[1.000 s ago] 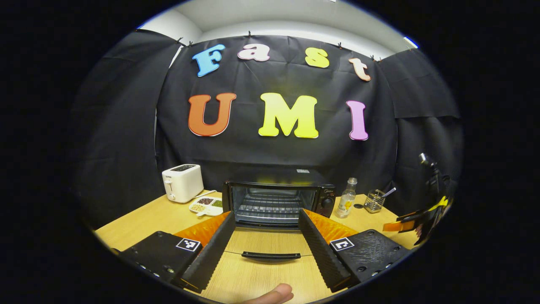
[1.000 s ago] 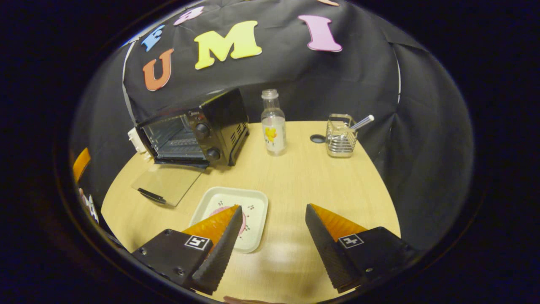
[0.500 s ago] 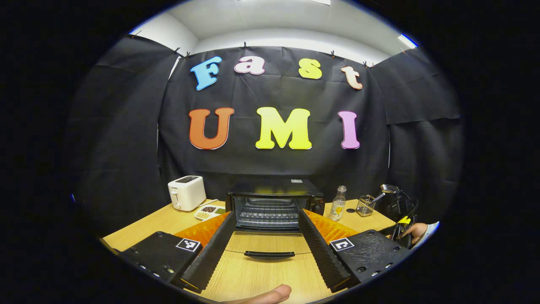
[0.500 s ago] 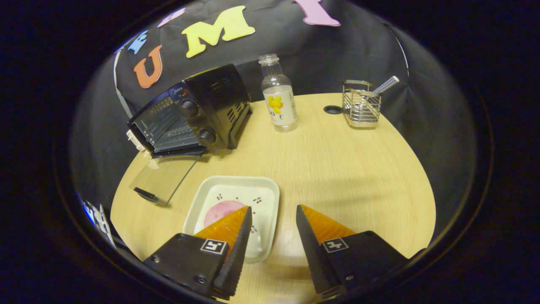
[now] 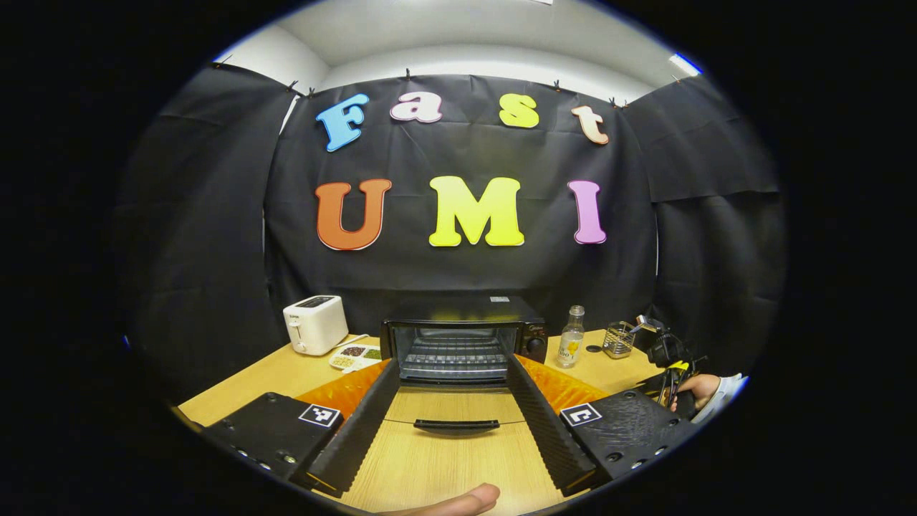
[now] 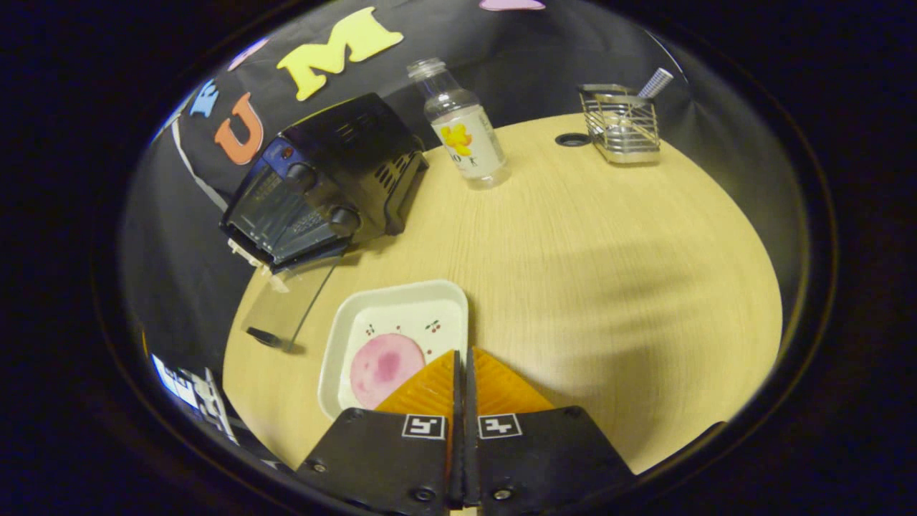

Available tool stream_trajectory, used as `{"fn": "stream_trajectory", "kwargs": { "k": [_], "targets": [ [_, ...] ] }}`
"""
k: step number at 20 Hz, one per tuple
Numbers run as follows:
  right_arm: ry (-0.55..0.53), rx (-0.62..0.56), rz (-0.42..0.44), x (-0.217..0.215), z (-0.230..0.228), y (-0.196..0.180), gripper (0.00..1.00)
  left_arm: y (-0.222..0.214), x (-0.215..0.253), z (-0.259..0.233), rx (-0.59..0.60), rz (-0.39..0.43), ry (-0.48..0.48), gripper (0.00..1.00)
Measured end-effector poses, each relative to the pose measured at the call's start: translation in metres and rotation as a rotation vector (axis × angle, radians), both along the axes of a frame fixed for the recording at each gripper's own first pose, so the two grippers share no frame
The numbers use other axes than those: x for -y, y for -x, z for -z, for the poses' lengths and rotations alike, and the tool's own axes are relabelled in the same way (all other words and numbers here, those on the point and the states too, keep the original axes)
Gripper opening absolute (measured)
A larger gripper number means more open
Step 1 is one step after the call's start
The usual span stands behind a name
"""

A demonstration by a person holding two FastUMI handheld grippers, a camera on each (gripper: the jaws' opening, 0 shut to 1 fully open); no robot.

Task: Open the electric oven with the left hand, put the food in, and close the electric oven.

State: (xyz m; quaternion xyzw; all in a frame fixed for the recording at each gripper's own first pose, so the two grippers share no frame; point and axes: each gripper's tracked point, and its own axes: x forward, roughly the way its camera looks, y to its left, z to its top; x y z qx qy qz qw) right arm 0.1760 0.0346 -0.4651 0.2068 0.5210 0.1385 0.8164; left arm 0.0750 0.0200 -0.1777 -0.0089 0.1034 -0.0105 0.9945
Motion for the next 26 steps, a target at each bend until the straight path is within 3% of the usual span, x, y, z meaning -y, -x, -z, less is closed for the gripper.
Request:
{"fn": "stream_trajectory", "kwargs": {
  "k": [5,10,14,15,19,26],
  "targets": [
    [-0.238,-0.098,0.087,0.005,-0.003,0.009,0.04,0.008,0.000,-0.001,-0.003,0.005,-0.013,0.96],
    [-0.304,-0.095,0.132,0.022,-0.029,0.024,0.04,0.018,-0.005,-0.004,-0.003,-0.002,-0.009,0.96],
    [-0.269,-0.011,0.124,0.025,-0.069,0.031,0.04,0.026,-0.010,-0.004,-0.001,0.002,-0.010,0.96],
    [-0.266,0.011,0.118,0.020,-0.081,0.033,0.07,0.028,-0.012,-0.003,0.002,-0.002,-0.011,0.96],
    [-0.283,0.061,0.064,-0.019,-0.127,0.046,0.04,0.038,-0.027,0.002,-0.007,-0.023,-0.033,0.96],
    [-0.286,0.102,-0.005,-0.119,-0.166,0.053,0.04,0.056,-0.062,0.003,0.029,-0.040,-0.019,0.96]
  ]
}}
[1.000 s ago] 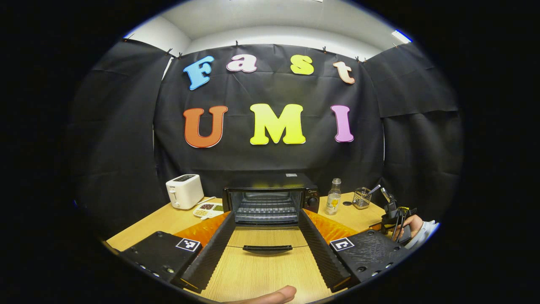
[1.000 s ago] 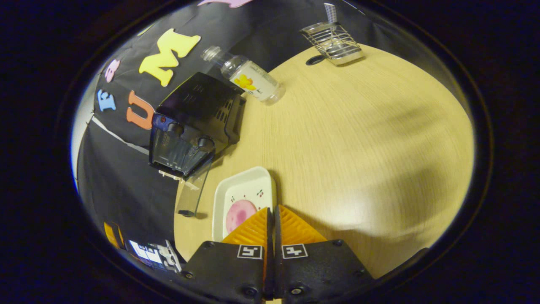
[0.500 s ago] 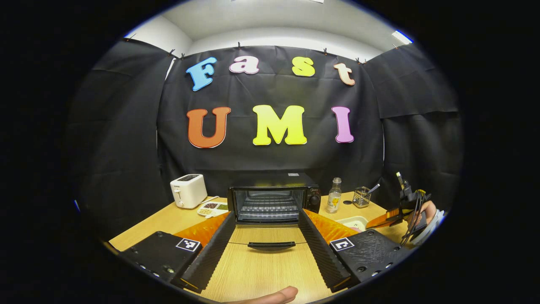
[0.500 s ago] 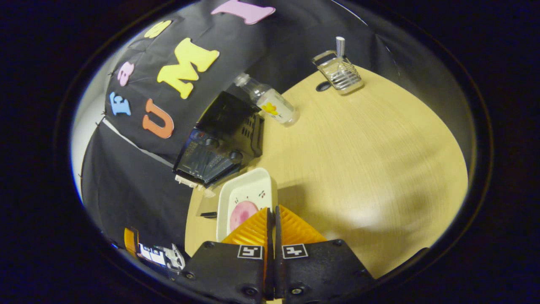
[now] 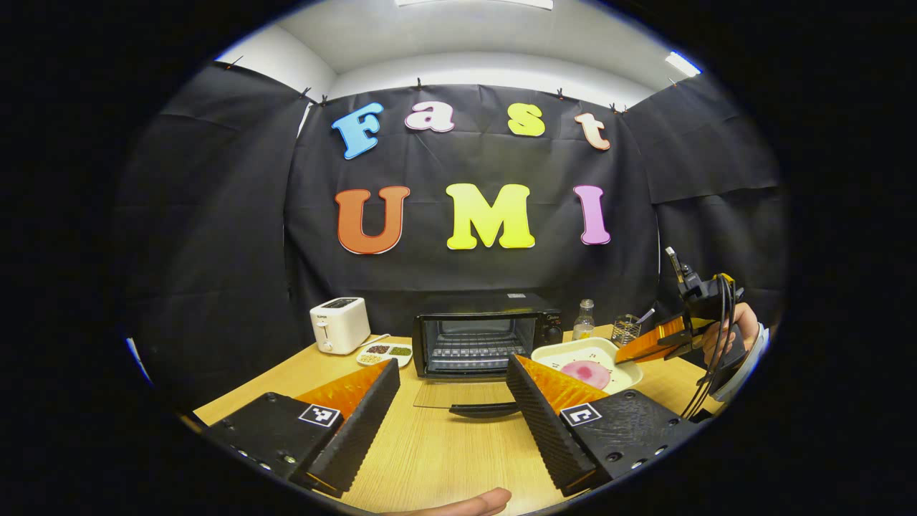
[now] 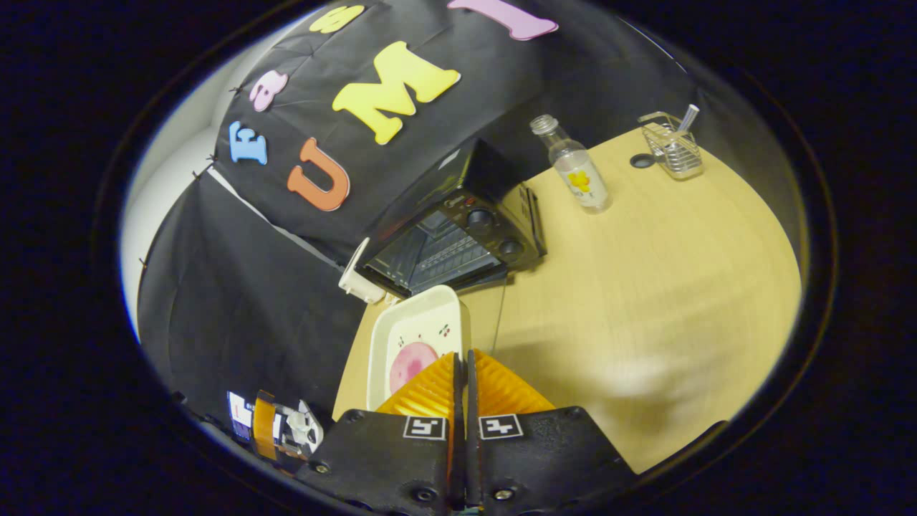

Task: Open the electric oven with the left hand, put the food in, and close the electric oven.

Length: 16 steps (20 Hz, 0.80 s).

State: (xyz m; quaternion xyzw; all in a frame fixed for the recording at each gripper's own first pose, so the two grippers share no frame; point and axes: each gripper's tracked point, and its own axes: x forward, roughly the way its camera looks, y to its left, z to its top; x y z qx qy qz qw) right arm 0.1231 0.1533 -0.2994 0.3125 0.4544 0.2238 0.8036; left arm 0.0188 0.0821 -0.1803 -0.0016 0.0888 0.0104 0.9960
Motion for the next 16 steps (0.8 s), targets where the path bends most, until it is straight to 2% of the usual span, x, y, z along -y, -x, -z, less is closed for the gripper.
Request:
{"fn": "stream_trajectory", "kwargs": {
  "k": [3,9,16],
  "targets": [
    [0.000,-0.011,0.000,-0.045,0.004,-0.010,0.04,0.007,-0.016,0.002,0.003,-0.016,-0.003,0.96],
    [-0.003,-0.079,0.109,-0.114,0.037,-0.055,0.04,0.015,-0.056,0.009,-0.015,-0.081,0.001,0.96],
    [0.035,-0.109,0.352,-0.132,0.080,-0.133,0.04,0.023,-0.090,0.010,-0.020,-0.142,-0.011,0.96]
  ]
}}
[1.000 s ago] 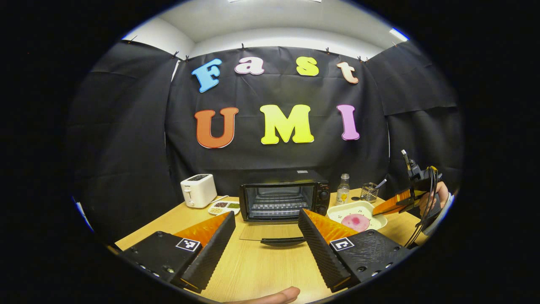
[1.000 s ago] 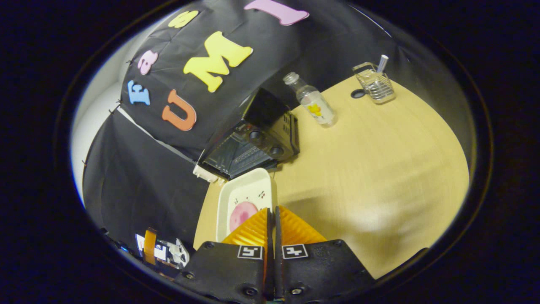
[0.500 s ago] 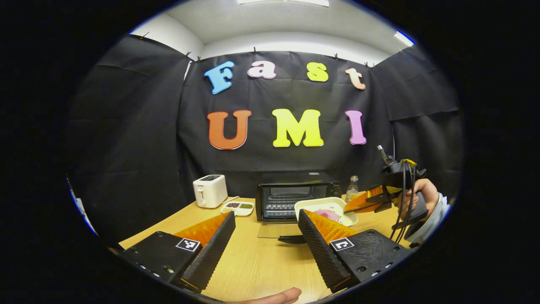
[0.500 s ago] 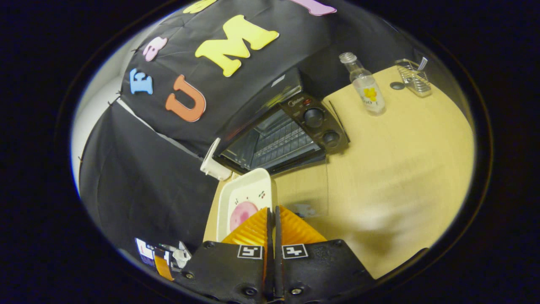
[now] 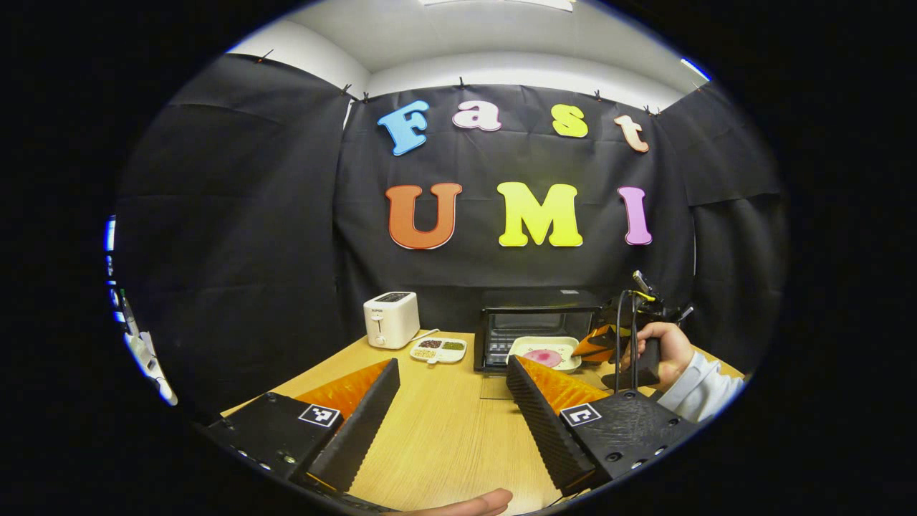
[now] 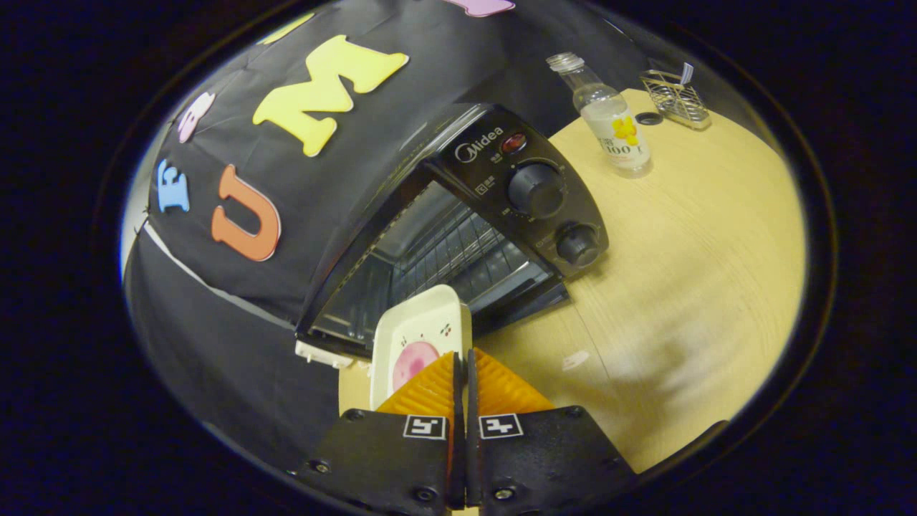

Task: Open the electric oven with the left hand, put the food in, and close the electric oven.

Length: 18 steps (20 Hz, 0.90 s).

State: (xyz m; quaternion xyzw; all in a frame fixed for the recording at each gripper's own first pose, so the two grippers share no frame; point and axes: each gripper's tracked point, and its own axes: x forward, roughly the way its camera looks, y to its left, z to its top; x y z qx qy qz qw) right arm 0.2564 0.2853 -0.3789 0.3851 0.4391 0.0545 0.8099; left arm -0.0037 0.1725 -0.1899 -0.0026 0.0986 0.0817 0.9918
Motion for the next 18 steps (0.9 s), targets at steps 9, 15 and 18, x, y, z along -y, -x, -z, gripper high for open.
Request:
{"fn": "stream_trajectory", "kwargs": {
  "k": [9,15,18],
  "targets": [
    [0.074,0.173,0.235,0.001,0.017,-0.093,0.05,-0.002,-0.017,0.010,-0.038,-0.026,0.002,0.96],
    [0.073,0.257,0.253,-0.006,0.025,-0.119,0.07,0.000,-0.015,0.014,-0.058,-0.018,-0.007,0.96],
    [0.117,0.254,0.243,-0.002,0.033,-0.118,0.10,0.002,-0.013,0.016,-0.063,-0.010,0.015,0.96]
  ]
}}
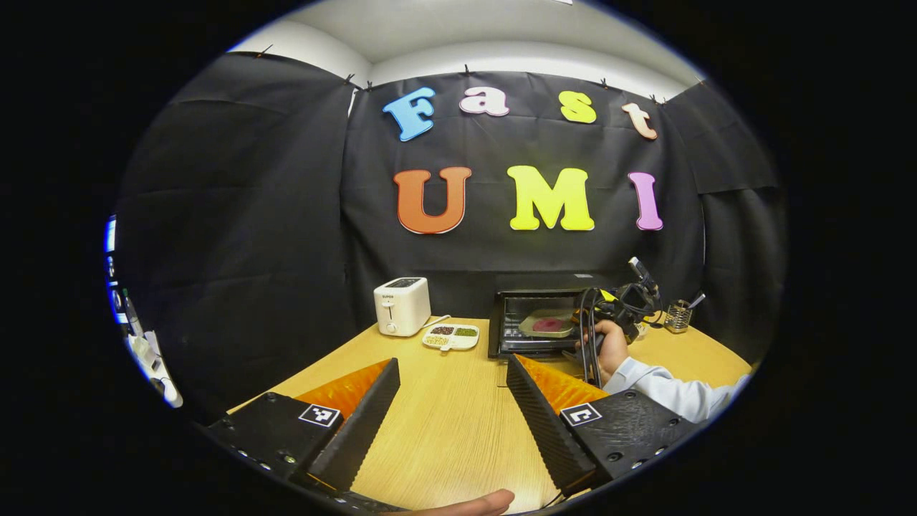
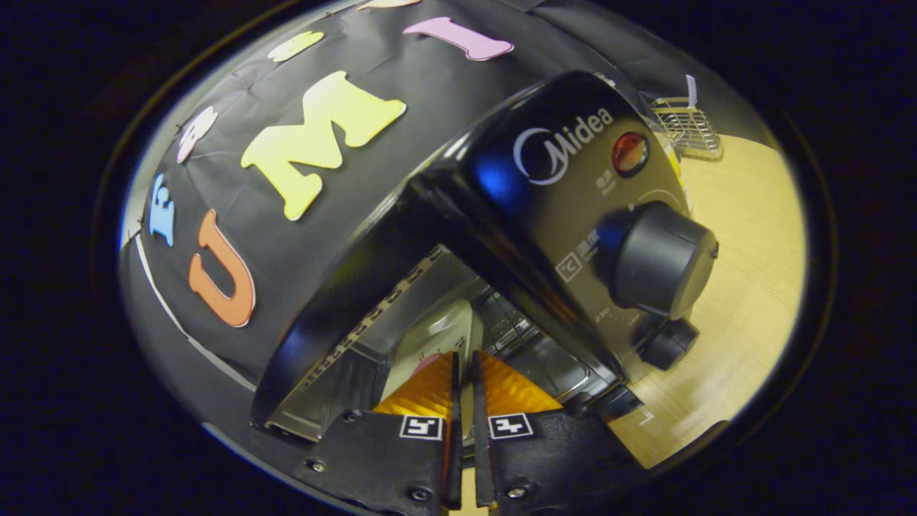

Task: Open the electric oven with the left hand, put the food in, and close the electric oven.

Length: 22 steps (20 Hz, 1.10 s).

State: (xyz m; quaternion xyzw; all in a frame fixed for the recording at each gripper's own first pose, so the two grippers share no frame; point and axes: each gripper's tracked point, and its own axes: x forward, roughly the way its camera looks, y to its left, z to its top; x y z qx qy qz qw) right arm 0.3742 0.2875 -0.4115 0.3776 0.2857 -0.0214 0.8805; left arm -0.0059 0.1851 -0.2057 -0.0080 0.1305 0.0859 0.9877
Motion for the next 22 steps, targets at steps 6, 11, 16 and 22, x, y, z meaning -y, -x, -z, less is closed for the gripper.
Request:
{"fn": "stream_trajectory", "kwargs": {
  "k": [6,11,16,22],
  "targets": [
    [0.045,0.026,-0.057,0.005,0.003,0.008,0.15,0.011,0.000,-0.008,0.004,-0.005,-0.001,0.96],
    [0.199,0.115,-0.169,0.005,-0.016,0.029,0.42,0.017,0.010,-0.015,0.016,0.009,0.015,0.96],
    [0.262,0.158,-0.239,0.014,-0.033,0.062,0.75,0.021,0.019,-0.024,0.042,0.027,0.013,0.96],
    [0.331,0.259,-0.314,0.038,-0.077,0.110,0.97,0.015,0.028,-0.017,0.031,0.051,0.031,0.96]
  ]
}}
